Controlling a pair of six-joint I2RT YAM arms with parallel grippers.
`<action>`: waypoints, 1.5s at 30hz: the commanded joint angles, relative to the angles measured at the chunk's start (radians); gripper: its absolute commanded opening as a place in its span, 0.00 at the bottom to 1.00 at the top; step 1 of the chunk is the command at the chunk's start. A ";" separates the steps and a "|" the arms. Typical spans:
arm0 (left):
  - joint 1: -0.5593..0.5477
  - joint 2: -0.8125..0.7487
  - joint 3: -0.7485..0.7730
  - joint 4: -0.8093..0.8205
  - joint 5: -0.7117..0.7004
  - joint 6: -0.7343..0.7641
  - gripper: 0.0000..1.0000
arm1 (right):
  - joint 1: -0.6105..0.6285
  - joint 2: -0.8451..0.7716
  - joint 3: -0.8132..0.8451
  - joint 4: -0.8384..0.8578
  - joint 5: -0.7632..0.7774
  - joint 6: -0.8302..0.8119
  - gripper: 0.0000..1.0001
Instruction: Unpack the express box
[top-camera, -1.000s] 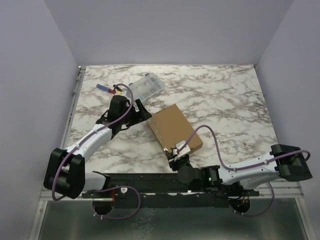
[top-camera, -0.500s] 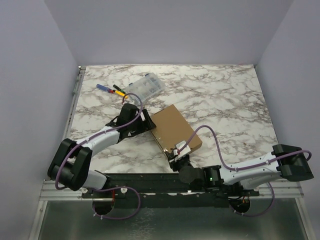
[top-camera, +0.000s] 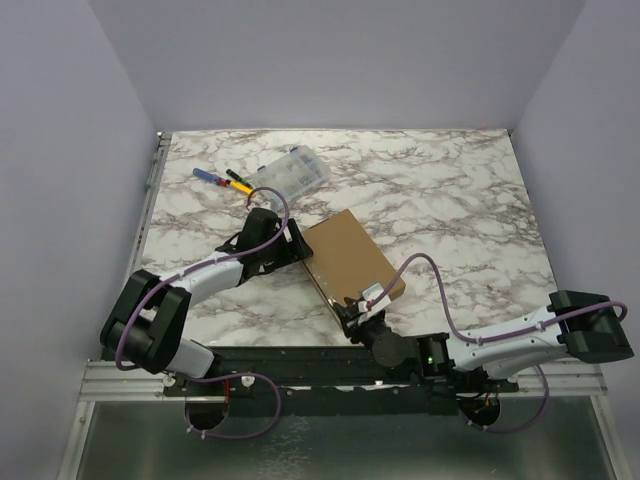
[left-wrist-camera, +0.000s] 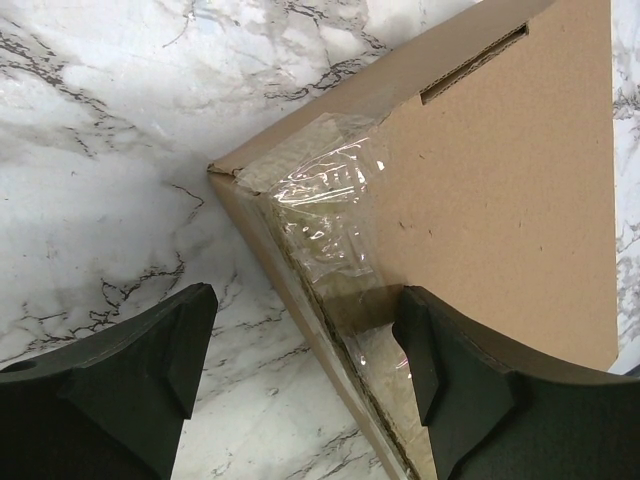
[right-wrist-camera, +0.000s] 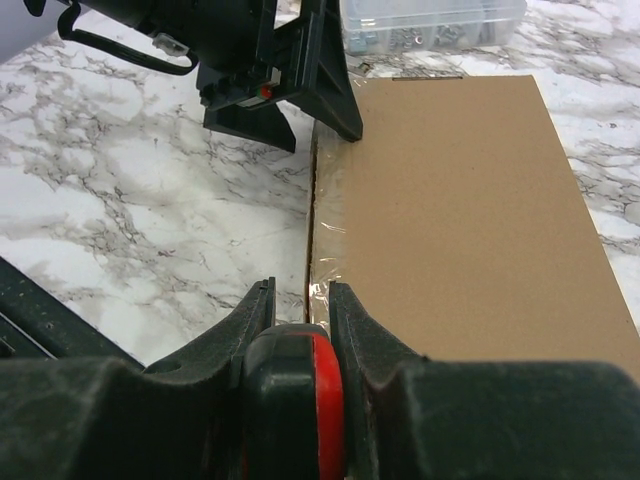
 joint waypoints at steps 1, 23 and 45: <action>0.004 0.035 -0.010 -0.048 -0.142 0.045 0.80 | 0.018 -0.010 -0.067 0.055 -0.066 -0.049 0.01; -0.040 -0.014 -0.057 -0.059 -0.258 0.078 0.80 | -0.043 0.030 0.211 0.016 -0.017 -0.276 0.01; -0.016 -0.084 0.196 -0.176 0.065 0.171 0.92 | -1.172 -0.337 0.278 -0.537 -1.056 0.351 0.01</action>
